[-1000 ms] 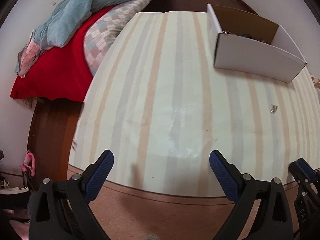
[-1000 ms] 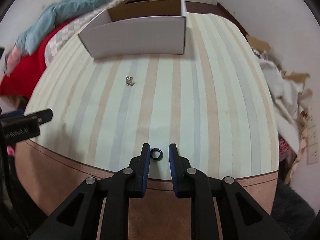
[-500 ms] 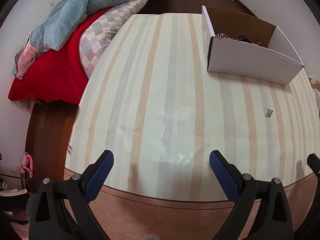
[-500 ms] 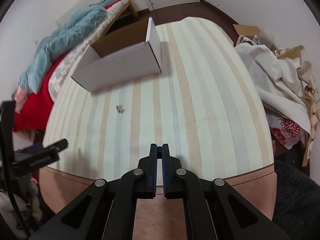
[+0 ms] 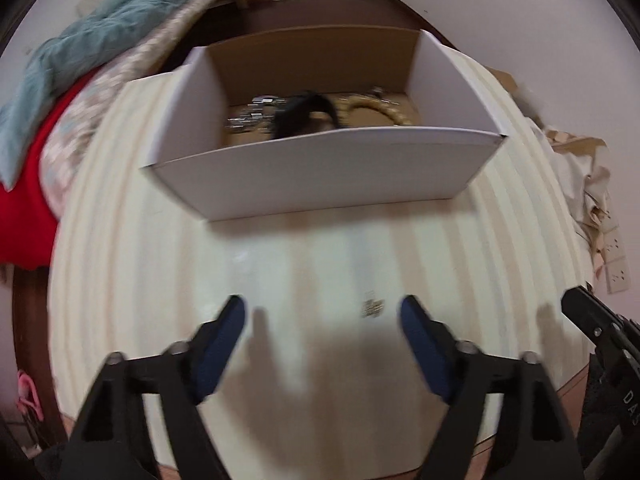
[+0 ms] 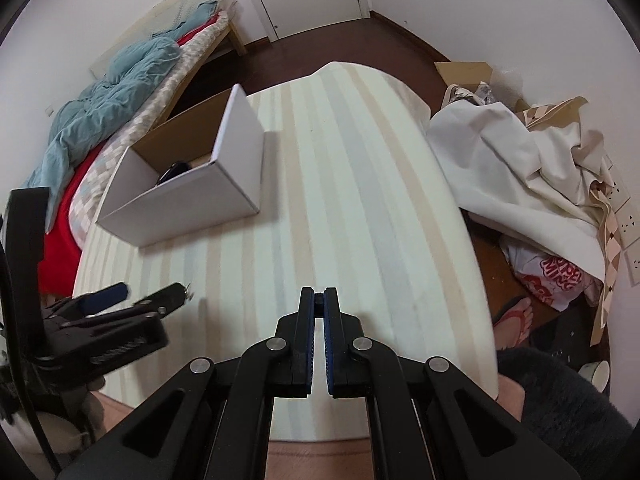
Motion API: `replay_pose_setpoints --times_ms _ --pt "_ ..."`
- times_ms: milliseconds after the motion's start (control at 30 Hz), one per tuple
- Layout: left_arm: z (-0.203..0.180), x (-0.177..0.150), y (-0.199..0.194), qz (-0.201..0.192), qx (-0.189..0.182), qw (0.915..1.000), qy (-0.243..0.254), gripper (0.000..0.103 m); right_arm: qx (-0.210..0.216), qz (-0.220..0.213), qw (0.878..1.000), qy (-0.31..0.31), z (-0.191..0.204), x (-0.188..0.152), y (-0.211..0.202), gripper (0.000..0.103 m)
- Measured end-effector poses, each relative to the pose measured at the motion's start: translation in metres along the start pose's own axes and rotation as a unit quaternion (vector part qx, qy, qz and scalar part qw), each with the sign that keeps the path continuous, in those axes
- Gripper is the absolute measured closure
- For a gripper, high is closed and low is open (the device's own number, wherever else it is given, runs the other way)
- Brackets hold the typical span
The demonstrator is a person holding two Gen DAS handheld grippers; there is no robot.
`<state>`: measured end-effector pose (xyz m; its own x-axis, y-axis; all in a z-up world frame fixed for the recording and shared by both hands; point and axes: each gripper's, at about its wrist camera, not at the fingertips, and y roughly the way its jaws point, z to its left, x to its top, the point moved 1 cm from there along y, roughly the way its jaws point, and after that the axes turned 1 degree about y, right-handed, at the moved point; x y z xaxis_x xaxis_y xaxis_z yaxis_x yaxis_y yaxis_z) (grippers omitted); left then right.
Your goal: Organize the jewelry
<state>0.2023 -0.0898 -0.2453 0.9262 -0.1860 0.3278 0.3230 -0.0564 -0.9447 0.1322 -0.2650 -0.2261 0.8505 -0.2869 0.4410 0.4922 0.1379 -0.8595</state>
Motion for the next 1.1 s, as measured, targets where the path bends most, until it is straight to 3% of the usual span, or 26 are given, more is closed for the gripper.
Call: replay_pose_setpoints --times_ms 133,200,467,633,767,867,1100 --pt "-0.010 0.003 0.006 0.004 -0.014 0.9998 0.015 0.090 -0.002 -0.004 1.000 0.008 -0.006 0.007 0.005 0.099" --pt "-0.012 0.002 0.005 -0.003 -0.013 0.9997 0.020 0.096 -0.002 -0.006 1.000 0.012 -0.007 0.010 0.006 0.099" --pt "-0.006 0.001 -0.009 -0.023 -0.018 0.9994 0.020 0.097 0.001 -0.012 1.000 0.013 -0.005 0.009 0.000 0.099" --pt "0.018 0.012 -0.048 -0.045 -0.045 0.9980 -0.006 0.097 0.017 -0.023 1.000 0.009 0.006 0.017 -0.018 0.099" --pt "0.047 0.039 -0.088 -0.077 -0.056 0.9952 -0.024 0.097 0.045 -0.036 0.998 -0.006 0.027 0.039 -0.032 0.099" --pt "0.063 0.066 -0.102 -0.098 -0.030 0.9944 -0.024 0.097 0.064 -0.039 0.997 -0.024 0.047 0.062 -0.034 0.099" --pt "0.092 0.122 -0.072 -0.067 -0.056 0.9956 -0.035 0.097 0.090 -0.009 0.993 -0.076 0.101 0.126 -0.001 0.099"
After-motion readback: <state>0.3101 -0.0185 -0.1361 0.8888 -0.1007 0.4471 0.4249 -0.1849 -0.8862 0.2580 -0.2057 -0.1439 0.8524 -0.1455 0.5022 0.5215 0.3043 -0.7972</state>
